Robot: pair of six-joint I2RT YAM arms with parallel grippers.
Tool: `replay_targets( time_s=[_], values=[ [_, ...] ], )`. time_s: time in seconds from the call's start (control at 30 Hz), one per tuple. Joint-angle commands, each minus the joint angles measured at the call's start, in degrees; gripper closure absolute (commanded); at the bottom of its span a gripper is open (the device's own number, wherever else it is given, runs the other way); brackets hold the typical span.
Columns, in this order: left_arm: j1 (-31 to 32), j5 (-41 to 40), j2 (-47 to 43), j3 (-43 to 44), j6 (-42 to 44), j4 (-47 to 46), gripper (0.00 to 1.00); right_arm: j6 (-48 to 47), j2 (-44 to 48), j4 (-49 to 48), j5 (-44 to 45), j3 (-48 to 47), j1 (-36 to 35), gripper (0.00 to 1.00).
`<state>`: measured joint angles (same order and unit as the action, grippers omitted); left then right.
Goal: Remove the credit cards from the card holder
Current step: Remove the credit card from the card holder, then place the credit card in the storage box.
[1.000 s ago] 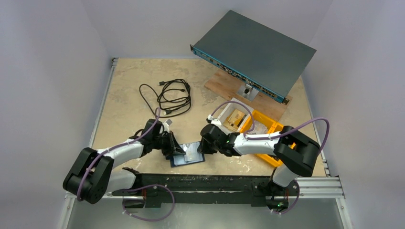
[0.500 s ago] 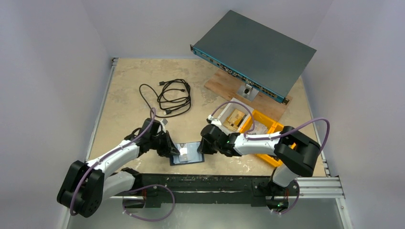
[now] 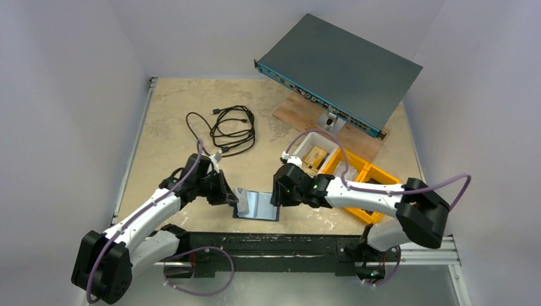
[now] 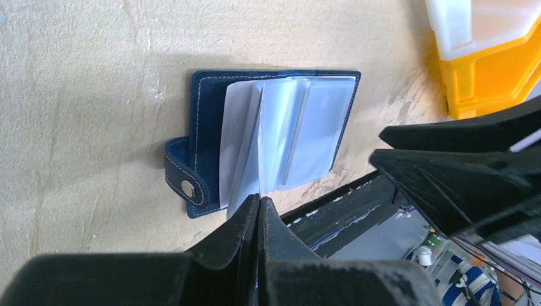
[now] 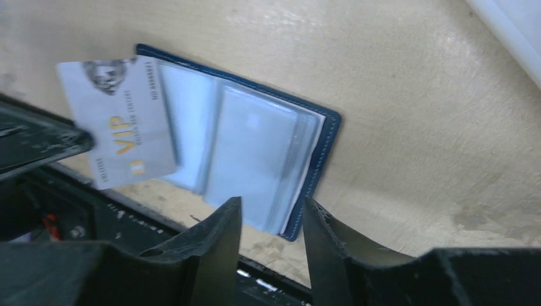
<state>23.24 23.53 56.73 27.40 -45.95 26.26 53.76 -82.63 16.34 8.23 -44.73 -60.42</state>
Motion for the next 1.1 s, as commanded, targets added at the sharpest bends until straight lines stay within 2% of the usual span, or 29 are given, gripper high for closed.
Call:
replay_targets(
  time_s=[0.0,0.17,0.33,0.53,0.77,0.93,1.07],
  values=[
    [-0.46,1.39,-2.36,3.07,0.98,0.81,1.0,-3.61,5.51,0.12,-0.47,-3.03,0.17,0.55],
    [-0.48,5.62,-5.28,4.26,-1.3,-1.79,1.0,-3.73,10.57,-11.15,-9.04,2.85,3.22,0.32],
    [-1.66,12.69,-7.76,3.88,-6.62,-11.69,1.0,-0.96,15.04,-27.32,-21.89,9.71,10.22,0.28],
    [-3.44,20.19,-7.98,1.61,-16.12,-28.6,1.0,-0.11,18.64,-34.48,-25.16,10.87,12.6,0.28],
    [-3.67,25.04,-4.54,-1.72,-25.99,-47.59,1.0,2.3,19.73,-38.71,-26.95,11.02,13.4,0.41],
    [-3.67,26.66,-3.63,-1.58,-25.79,-48.23,1.0,4.47,20.07,-41.52,-27.53,11.68,13.82,0.56],
    [-3.65,27.49,-3.73,-1.27,-24.8,-47.24,1.0,5.39,19.04,-42.14,-28.45,11.11,13.84,0.77]
  ],
)
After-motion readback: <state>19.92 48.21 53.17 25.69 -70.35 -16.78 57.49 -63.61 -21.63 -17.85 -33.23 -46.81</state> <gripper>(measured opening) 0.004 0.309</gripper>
